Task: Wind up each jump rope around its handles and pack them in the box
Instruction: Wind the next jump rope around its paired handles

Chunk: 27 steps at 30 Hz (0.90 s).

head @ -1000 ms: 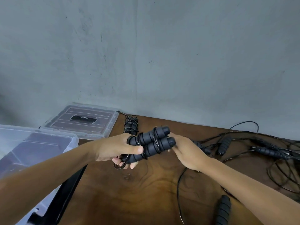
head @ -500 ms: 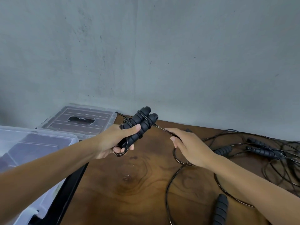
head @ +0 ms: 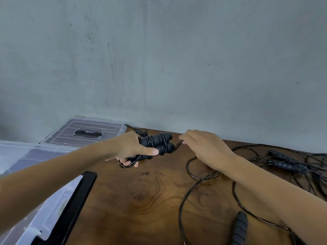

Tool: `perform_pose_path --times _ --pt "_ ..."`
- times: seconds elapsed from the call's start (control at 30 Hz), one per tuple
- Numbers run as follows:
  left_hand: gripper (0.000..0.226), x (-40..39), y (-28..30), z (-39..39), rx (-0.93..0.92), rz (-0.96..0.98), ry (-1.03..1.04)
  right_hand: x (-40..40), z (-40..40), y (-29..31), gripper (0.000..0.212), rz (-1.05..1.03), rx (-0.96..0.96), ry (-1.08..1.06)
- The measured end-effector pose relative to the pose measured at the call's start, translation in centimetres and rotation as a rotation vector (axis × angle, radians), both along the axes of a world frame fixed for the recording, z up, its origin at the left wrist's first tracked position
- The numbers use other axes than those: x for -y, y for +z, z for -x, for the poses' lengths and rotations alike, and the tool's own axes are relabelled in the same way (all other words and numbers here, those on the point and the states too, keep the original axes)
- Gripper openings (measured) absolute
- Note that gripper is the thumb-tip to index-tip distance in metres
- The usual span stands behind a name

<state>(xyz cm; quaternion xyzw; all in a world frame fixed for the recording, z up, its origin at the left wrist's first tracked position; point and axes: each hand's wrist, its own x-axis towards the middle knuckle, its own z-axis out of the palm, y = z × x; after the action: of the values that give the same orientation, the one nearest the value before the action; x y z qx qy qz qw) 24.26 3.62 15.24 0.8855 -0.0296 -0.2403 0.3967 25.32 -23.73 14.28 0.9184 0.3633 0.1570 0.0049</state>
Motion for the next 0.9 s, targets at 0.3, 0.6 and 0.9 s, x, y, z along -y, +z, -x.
perform_pose_path --times 0.3,0.6,0.9 --pt "0.085 -0.6 2.1 -1.7 -0.077 -0.516 -0.391 -1.4 0.8 -1.5 0.022 0.086 0.147 0.221" --pt "0.053 1.8 2.8 -1.4 -0.073 -0.635 -0.626 -1.8 1.3 -2.2 0.031 0.177 0.136 0.428" --pt "0.033 1.9 1.7 -0.5 -0.079 -0.466 -0.718 -0.8 2.3 -2.5 0.018 -0.142 -0.279 0.295"
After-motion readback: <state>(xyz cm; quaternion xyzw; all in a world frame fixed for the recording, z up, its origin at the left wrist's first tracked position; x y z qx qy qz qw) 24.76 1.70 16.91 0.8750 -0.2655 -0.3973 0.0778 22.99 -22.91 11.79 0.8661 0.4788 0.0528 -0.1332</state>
